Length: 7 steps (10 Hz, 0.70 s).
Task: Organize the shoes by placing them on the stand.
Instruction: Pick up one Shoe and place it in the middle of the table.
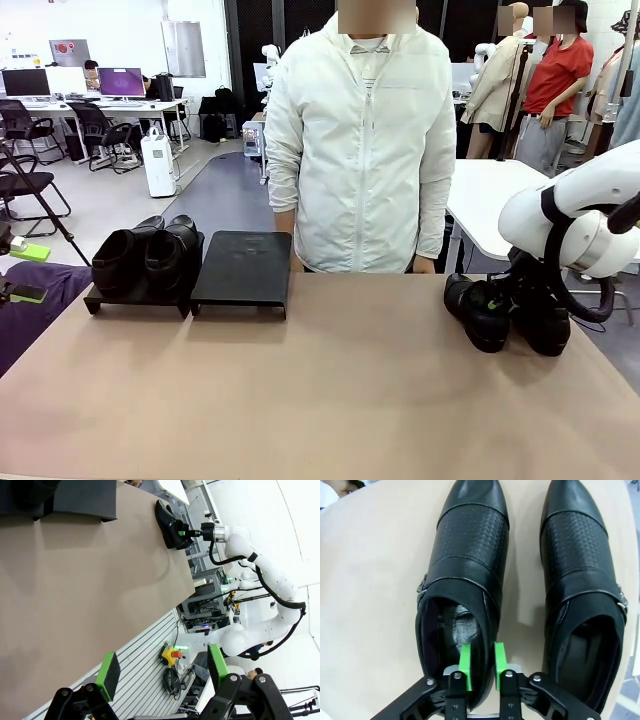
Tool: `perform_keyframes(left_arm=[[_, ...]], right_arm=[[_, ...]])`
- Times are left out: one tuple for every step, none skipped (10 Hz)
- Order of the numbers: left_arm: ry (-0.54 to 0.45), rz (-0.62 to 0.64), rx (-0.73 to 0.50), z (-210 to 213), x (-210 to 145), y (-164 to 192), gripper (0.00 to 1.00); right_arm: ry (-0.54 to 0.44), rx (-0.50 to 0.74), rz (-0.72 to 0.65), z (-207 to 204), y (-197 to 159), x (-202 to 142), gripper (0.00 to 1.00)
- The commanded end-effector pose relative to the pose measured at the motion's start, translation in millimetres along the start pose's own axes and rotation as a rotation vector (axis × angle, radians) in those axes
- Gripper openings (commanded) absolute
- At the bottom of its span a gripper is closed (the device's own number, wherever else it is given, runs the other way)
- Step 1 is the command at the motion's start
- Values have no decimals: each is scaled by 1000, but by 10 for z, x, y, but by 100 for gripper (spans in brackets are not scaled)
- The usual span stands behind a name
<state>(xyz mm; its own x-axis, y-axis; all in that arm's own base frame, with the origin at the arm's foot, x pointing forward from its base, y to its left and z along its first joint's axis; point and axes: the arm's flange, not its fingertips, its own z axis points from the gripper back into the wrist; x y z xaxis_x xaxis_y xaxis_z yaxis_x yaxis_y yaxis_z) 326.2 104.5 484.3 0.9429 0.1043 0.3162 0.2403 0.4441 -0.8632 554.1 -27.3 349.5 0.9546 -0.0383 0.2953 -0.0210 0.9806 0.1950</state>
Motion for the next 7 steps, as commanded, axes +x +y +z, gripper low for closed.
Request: perform_keyframes(left_arm=[[9,-16,-2,31,-16,9,91],[9,-16,-2,31,-16,9,91],[9,-16,-2,31,-16,9,91],[9,-16,-2,31,-16,9,91],[9,-16,-2,31,-16,9,91],[9,-16,-2,31,-16,9,91],[9,-16,-2,31,-16,9,91]], right_arm=[[-4,44,27,-9,-26,61,0],[-3,45,32,12,-16,52,0],[-17,41,29,126,-2,31,0],[-21,43,14,188,5,17,0],[-34,55,-1,342,36,-38,0],[-41,86,-38,577,92,-129,0],[-23,135,-106,953,196,-306,0]])
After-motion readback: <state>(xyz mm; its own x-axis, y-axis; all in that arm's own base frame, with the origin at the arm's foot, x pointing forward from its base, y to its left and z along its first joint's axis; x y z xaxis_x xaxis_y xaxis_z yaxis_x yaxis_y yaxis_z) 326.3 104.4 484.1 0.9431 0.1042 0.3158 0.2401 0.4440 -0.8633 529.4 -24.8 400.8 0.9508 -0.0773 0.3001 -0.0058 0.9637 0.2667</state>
